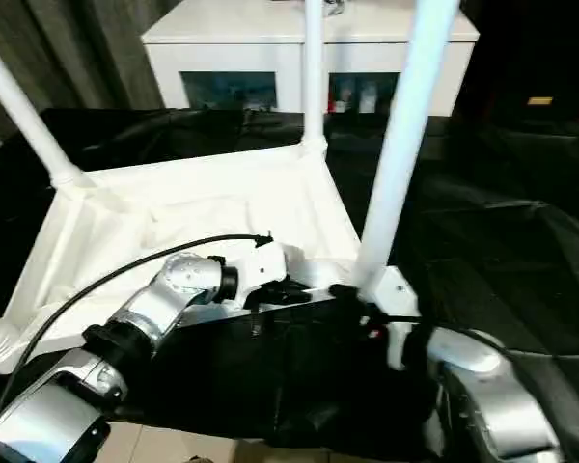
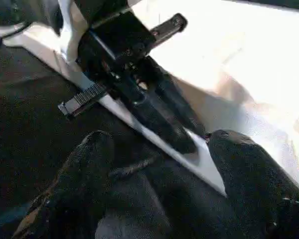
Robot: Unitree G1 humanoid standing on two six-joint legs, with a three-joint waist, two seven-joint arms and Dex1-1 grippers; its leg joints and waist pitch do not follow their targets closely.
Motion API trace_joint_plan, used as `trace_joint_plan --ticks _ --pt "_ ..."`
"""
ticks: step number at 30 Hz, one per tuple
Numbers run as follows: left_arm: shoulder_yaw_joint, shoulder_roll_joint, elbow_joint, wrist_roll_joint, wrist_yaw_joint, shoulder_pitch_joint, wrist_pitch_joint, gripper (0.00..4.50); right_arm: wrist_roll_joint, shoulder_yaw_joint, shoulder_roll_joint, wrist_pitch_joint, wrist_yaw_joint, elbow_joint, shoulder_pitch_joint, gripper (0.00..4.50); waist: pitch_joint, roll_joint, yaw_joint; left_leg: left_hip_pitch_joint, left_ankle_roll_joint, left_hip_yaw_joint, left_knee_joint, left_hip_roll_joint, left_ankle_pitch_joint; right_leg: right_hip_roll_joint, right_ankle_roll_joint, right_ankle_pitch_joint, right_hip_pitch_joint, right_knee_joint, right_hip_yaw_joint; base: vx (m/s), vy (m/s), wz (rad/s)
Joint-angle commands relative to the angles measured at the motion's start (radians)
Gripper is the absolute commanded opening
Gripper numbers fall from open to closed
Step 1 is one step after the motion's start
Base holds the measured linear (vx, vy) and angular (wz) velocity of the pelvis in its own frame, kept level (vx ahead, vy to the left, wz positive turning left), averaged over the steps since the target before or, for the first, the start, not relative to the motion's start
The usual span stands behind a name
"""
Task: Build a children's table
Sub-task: Rotate leg to tighten, then rotate table base
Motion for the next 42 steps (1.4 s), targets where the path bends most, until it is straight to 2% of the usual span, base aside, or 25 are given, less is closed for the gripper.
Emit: trace_joint_plan --ticks 1,2,3,5,6,7,8,9,12,13,17,18,19,21,22,23,24,28,32,33,34,37,38,39,42 --pt "0.032 0.005 -0.085 -0.059 -0.034 -0.001 0.027 0.63 -0.003 0.017 0.004 0.01 -0.002 -0.013 -0.009 3.38 -0.059 -0.036 -0.002 0.009 0.098 -0.013 -0.074 0.037 -0.197 -0.024 -0.223 -0.254 0.038 -0.064 0.02 0.0 0.0 0.0" --pt "0.037 0.015 -0.116 -0.073 -0.048 0.012 0.047 0.84 -0.009 0.024 0.004 0.007 -0.002 -0.013 -0.01 3.38 -0.059 -0.04 -0.004 0.007 0.098 -0.013 -0.072 0.034 -0.191 -0.022 -0.224 -0.242 0.04 -0.06 0.019 0.0 0.0 0.0" --pt "0.04 0.026 -0.139 -0.081 -0.06 0.023 0.062 0.95 -0.013 0.029 0.005 0.004 -0.003 -0.012 -0.01 3.38 -0.06 -0.036 -0.005 0.005 0.097 -0.015 -0.074 0.035 -0.182 -0.021 -0.226 -0.215 0.042 -0.058 0.018 0.0 0.0 0.0" --pt "0.052 0.061 -0.206 -0.093 -0.071 0.055 0.098 0.98 -0.019 0.035 0.01 0.001 -0.005 -0.009 -0.014 3.38 -0.062 -0.041 -0.009 0.007 0.094 -0.016 -0.073 0.037 -0.178 -0.019 -0.235 -0.164 0.044 -0.052 0.017 0.0 0.0 0.0" --pt "0.059 0.084 -0.246 -0.104 -0.083 0.073 0.13 1.0 -0.021 0.038 0.013 0.001 -0.005 -0.006 -0.018 3.38 -0.061 -0.045 -0.012 0.004 0.103 -0.015 -0.071 0.034 -0.164 -0.019 -0.242 -0.131 0.046 -0.048 0.018 0.0 0.0 0.0" --pt "0.061 0.095 -0.26 -0.105 -0.085 0.08 0.143 1.28 -0.022 0.038 0.014 0.0 -0.007 -0.004 -0.021 3.38 -0.064 -0.044 -0.015 0.005 0.111 -0.014 -0.068 0.033 -0.146 -0.018 -0.249 -0.102 0.047 -0.044 0.018 0.0 0.0 0.0" --pt "0.076 0.152 -0.343 -0.114 -0.1 0.118 0.22 1.28 -0.029 0.04 0.022 -0.006 -0.016 0.007 -0.037 3.38 -0.065 -0.045 -0.017 0.007 0.114 -0.013 -0.068 0.035 -0.139 -0.018 -0.256 -0.089 0.046 -0.042 0.018 0.0 0.0 0.0" --pt "0.081 0.196 -0.395 -0.109 -0.109 0.144 0.273 1.4 -0.03 0.039 0.03 -0.006 -0.026 0.015 -0.049 3.38 -0.063 -0.042 -0.022 0.003 0.12 -0.014 -0.069 0.033 -0.134 -0.018 -0.258 -0.088 0.047 -0.041 0.017 0.0 0.0 0.0" --pt "0.09 0.315 -0.522 -0.089 -0.135 0.218 0.401 1.55 -0.053 0.04 0.07 -0.02 -0.081 0.049 -0.087 3.38 -0.06 -0.031 -0.029 0.011 0.096 -0.013 -0.073 0.036 -0.165 -0.015 -0.257 -0.134 0.04 -0.043 0.018 0.0 0.0 0.0" --pt "0.093 0.344 -0.557 -0.089 -0.139 0.239 0.431 1.72 -0.06 0.042 0.082 -0.026 -0.1 0.059 -0.097 3.38 -0.057 -0.034 -0.035 0.008 0.082 -0.012 -0.076 0.033 -0.175 -0.011 -0.252 -0.155 0.04 -0.045 0.017 0.0 0.0 0.0" --pt "0.138 0.392 -0.683 -0.117 -0.109 0.324 0.51 1.85 -0.1 0.03 0.17 -0.04 -0.236 0.128 -0.15 3.38 -0.057 -0.026 -0.029 0.028 0.027 -0.007 -0.077 0.035 -0.216 -0.006 -0.246 -0.187 0.027 -0.047 0.021 0.0 0.0 0.0" --pt "0.145 0.399 -0.713 -0.128 -0.103 0.342 0.529 2.01 -0.101 0.028 0.186 -0.035 -0.252 0.135 -0.155 3.38 -0.054 -0.026 -0.031 0.02 0.021 -0.009 -0.082 0.034 -0.216 -0.006 -0.247 -0.177 0.031 -0.046 0.021 0.0 0.0 0.0" --pt "0.154 0.408 -0.758 -0.143 -0.094 0.372 0.558 2.17 -0.117 0.037 0.202 -0.045 -0.274 0.148 -0.161 3.38 -0.055 -0.021 -0.027 0.025 0.013 -0.008 -0.081 0.034 -0.224 -0.004 -0.243 -0.18 0.029 -0.045 0.021 0.0 0.0 0.0" --pt "0.158 0.416 -0.794 -0.153 -0.086 0.392 0.585 2.24 -0.129 0.044 0.21 -0.054 -0.286 0.155 -0.164 3.38 -0.054 -0.022 -0.029 0.023 -0.002 -0.01 -0.085 0.033 -0.24 -0.002 -0.232 -0.173 0.031 -0.044 0.02 0.0 0.0 0.0" --pt "0.161 0.443 -0.866 -0.145 -0.06 0.439 0.651 2.32 -0.157 0.056 0.229 -0.062 -0.32 0.171 -0.171 3.38 -0.055 -0.023 -0.031 0.023 -0.006 -0.01 -0.083 0.032 -0.237 -0.002 -0.229 -0.16 0.033 -0.042 0.022 0.0 0.0 0.0" --pt "0.161 0.454 -0.884 -0.13 -0.044 0.457 0.671 2.32 -0.157 0.052 0.242 -0.064 -0.335 0.178 -0.173 3.38 -0.056 -0.023 -0.031 0.018 -0.006 -0.012 -0.084 0.031 -0.228 -0.004 -0.228 -0.15 0.037 -0.039 0.021 0.0 0.0 0.0" --pt "0.161 0.461 -0.896 -0.12 -0.034 0.47 0.683 2.62 -0.156 0.049 0.251 -0.066 -0.345 0.181 -0.174 3.38 -0.054 -0.027 -0.034 0.017 -0.002 -0.01 -0.084 0.028 -0.23 -0.003 -0.22 -0.163 0.036 -0.043 0.021 0.0 0.0 0.0" --pt "0.161 0.502 -0.932 -0.073 -0.008 0.529 0.743 2.79 -0.18 0.042 0.271 -0.085 -0.396 0.222 -0.193 3.38 -0.051 -0.022 -0.038 0.02 -0.01 -0.012 -0.086 0.028 -0.265 -0.002 -0.201 -0.224 0.033 -0.05 0.022 0.0 0.0 0.0" --pt "0.174 0.541 -0.968 -0.075 0.018 0.567 0.803 3.07 -0.193 0.024 0.281 -0.098 -0.432 0.246 -0.209 3.38 -0.048 -0.015 -0.041 0.024 -0.031 -0.014 -0.088 0.026 -0.323 -0.001 -0.18 -0.286 0.027 -0.054 0.023 0.0 0.0 0.0" --pt "0.175 0.551 -0.975 -0.076 0.024 0.576 0.814 3.09 -0.199 0.023 0.281 -0.102 -0.441 0.251 -0.212 3.38 -0.048 -0.018 -0.043 0.023 -0.035 -0.015 -0.089 0.024 -0.334 0.001 -0.173 -0.299 0.026 -0.055 0.023 0.0 0.0 0.0" --pt "0.178 0.578 -0.992 -0.071 0.039 0.605 0.863 3.14 -0.204 0.012 0.287 -0.109 -0.461 0.271 -0.22 3.38 -0.049 -0.014 -0.042 0.027 -0.038 -0.015 -0.088 0.025 -0.34 0.001 -0.17 -0.303 0.023 -0.056 0.024 0.0 0.0 0.0" --pt "0.179 0.591 -0.991 -0.045 0.073 0.631 0.907 3.4 -0.212 -0.002 0.291 -0.112 -0.489 0.294 -0.23 3.38 -0.048 -0.015 -0.039 0.033 -0.041 -0.013 -0.087 0.025 -0.351 0.005 -0.172 -0.3 0.017 -0.058 0.024 0.0 0.0 0.0" --pt "0.179 0.597 -0.984 -0.02 0.103 0.646 0.934 3.47 -0.217 -0.01 0.292 -0.113 -0.506 0.309 -0.238 3.38 -0.047 -0.016 -0.04 0.027 -0.04 -0.016 -0.09 0.025 -0.352 0.004 -0.175 -0.298 0.021 -0.055 0.024 0.0 0.0 0.0" --pt "0.177 0.598 -0.978 0.004 0.127 0.659 0.947 3.51 -0.221 -0.017 0.29 -0.111 -0.52 0.325 -0.246 3.38 -0.047 -0.016 -0.039 0.028 -0.042 -0.017 -0.09 0.024 -0.355 0.003 -0.171 -0.305 0.021 -0.057 0.023 0.0 0.0 0.0" --pt "0.195 0.564 -0.936 0.03 0.197 0.649 0.917 3.73 -0.224 -0.024 0.287 -0.115 -0.528 0.341 -0.255 3.38 -0.045 -0.021 -0.039 0.03 -0.043 -0.017 -0.09 0.023 -0.377 0.004 -0.161 -0.334 0.019 -0.061 0.024 0.0 0.0 0.0"
